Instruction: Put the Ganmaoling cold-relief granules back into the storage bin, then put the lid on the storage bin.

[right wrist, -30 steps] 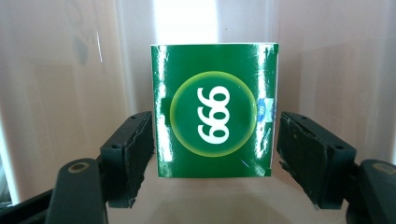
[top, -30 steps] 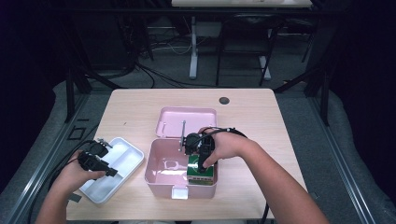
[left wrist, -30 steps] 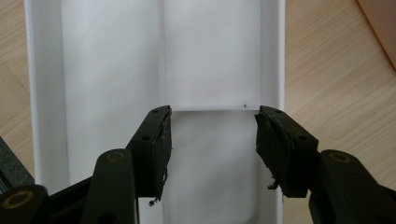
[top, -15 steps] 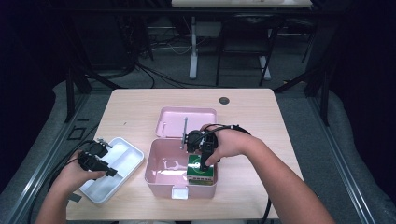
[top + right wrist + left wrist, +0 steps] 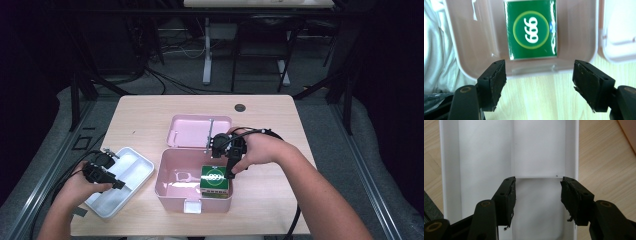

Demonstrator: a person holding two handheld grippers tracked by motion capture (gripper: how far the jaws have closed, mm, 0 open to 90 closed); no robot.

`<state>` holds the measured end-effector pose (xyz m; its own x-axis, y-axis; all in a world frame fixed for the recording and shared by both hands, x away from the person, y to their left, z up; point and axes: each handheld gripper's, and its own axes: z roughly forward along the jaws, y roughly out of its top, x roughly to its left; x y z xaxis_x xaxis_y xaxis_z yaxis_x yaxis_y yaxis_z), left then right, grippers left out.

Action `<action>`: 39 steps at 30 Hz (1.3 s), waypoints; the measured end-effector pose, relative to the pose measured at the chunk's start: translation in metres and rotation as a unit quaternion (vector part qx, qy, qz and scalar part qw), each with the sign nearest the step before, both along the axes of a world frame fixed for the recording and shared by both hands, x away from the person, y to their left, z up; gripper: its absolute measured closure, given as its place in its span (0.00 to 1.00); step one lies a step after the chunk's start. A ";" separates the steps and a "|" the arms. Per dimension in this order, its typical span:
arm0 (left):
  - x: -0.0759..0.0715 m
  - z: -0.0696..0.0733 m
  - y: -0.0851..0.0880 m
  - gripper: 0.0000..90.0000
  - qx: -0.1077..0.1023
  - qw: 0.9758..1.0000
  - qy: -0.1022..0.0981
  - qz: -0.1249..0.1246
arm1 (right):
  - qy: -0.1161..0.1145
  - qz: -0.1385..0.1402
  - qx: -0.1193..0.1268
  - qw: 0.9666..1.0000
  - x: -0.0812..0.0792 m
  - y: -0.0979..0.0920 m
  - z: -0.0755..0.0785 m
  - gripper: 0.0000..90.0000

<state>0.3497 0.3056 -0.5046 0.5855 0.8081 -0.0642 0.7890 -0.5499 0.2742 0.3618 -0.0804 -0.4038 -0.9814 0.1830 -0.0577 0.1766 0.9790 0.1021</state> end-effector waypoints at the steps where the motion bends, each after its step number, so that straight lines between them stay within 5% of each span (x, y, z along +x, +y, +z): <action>1: 0.000 0.000 0.000 0.51 0.001 1.000 0.001 -0.002 | 0.000 -0.006 0.001 1.000 0.000 -0.003 0.000 0.30; 9: 0.000 -0.001 0.000 0.51 0.000 1.000 0.000 0.001 | 0.001 -0.028 -0.009 1.000 0.003 -0.025 -0.006 0.30; 28: -0.001 -0.001 0.003 0.52 0.001 1.000 -0.002 0.006 | -0.005 -0.089 0.017 0.996 0.004 -0.057 -0.027 0.30; 35: -0.002 0.000 0.005 0.53 0.001 1.000 -0.004 0.009 | -0.026 -0.144 0.028 0.989 -0.002 -0.065 -0.037 0.31; 39: -0.002 0.001 0.007 0.54 -0.004 1.000 -0.006 0.012 | -0.054 -0.183 0.037 0.981 -0.006 -0.071 -0.042 0.32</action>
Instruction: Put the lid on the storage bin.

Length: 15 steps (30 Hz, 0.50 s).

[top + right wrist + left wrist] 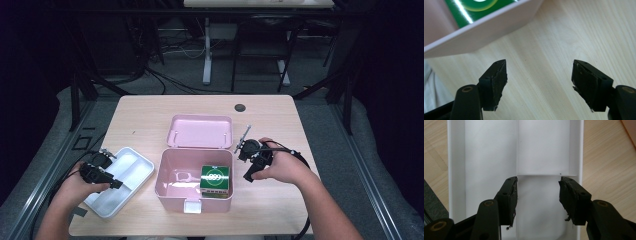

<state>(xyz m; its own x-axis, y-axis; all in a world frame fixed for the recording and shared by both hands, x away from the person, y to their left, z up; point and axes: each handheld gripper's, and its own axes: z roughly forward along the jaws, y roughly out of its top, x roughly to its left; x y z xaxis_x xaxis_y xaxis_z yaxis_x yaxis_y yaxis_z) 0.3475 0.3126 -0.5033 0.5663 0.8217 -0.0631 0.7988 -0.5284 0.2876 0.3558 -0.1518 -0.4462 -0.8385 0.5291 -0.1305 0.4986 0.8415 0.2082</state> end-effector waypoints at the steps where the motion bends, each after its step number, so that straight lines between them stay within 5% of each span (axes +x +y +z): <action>1: 0.000 0.000 0.001 0.54 0.001 1.000 -0.002 -0.001 | -0.002 -0.013 0.009 1.000 -0.001 -0.002 -0.001 0.32; 8: 0.001 -0.002 0.008 0.55 -0.010 1.000 -0.002 0.014 | -0.016 -0.060 0.039 0.997 -0.005 -0.016 -0.008 0.33; 15: 0.000 -0.001 0.012 0.57 -0.006 1.000 -0.010 0.020 | -0.034 -0.098 0.086 0.991 -0.008 -0.025 -0.012 0.33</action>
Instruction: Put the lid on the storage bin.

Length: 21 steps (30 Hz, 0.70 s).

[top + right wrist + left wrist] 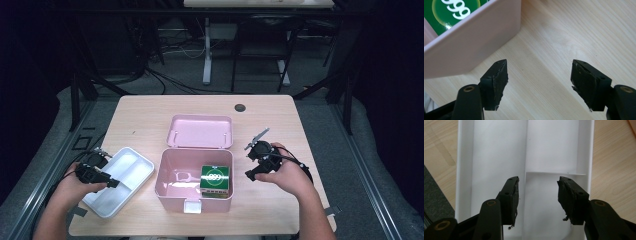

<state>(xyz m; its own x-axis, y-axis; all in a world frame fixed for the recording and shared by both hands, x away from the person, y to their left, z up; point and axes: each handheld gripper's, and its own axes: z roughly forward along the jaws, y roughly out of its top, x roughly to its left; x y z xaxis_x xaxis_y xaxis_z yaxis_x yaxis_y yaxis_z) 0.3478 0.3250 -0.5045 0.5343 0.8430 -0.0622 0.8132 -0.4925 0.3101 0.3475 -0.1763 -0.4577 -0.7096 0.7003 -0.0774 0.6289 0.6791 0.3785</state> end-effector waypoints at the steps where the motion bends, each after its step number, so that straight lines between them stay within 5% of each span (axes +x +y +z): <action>1: 0.000 0.002 0.001 0.58 -0.003 1.000 -0.001 0.002 | -0.008 -0.007 0.009 1.000 -0.001 0.000 -0.002 0.33; 11: -0.003 0.005 0.007 0.60 -0.015 1.000 -0.009 0.024 | -0.012 -0.036 -0.006 0.999 -0.002 -0.006 -0.013 0.34; 21: 0.007 0.008 -0.001 0.70 0.027 1.000 0.011 0.002 | -0.027 -0.052 0.024 0.998 -0.004 -0.012 -0.013 0.34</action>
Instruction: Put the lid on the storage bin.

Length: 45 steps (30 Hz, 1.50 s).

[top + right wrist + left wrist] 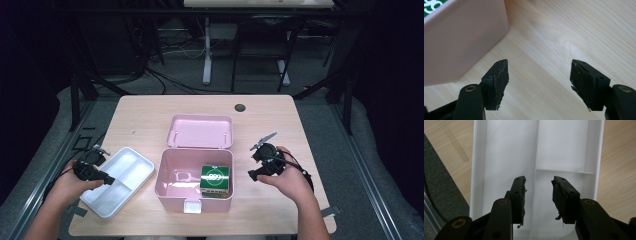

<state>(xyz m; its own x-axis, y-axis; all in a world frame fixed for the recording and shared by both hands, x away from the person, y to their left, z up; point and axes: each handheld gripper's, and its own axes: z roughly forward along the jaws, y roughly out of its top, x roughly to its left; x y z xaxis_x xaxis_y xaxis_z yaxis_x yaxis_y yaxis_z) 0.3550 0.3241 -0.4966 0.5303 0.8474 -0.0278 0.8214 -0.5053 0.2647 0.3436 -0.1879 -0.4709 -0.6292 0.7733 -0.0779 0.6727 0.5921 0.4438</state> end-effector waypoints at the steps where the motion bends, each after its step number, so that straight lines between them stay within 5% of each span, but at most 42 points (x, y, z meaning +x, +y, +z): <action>1: 0.002 0.000 -0.001 0.71 0.003 1.000 0.000 -0.005 | -0.002 -0.001 0.001 1.000 0.000 -0.001 0.000 0.34; 16: 0.025 -0.012 -0.010 0.79 0.043 0.996 0.070 -0.033 | -0.014 -0.015 0.010 1.000 -0.003 -0.008 0.004 0.34; 29: 0.032 -0.030 -0.013 0.86 0.073 0.992 0.096 -0.038 | -0.021 -0.014 0.011 1.000 -0.005 -0.007 0.003 0.33; 45: 0.038 -0.043 -0.017 0.96 0.070 0.990 0.117 -0.039 | -0.014 -0.009 -0.002 1.000 -0.004 -0.006 0.000 0.33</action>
<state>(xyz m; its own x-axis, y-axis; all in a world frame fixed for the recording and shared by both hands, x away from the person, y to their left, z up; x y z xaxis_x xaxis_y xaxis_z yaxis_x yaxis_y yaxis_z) 0.3929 0.3068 -0.5392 0.5867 0.8087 -0.0428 0.8093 -0.5874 -0.0041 0.3400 -0.1938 -0.4706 -0.6125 0.7843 -0.0984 0.6711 0.5818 0.4596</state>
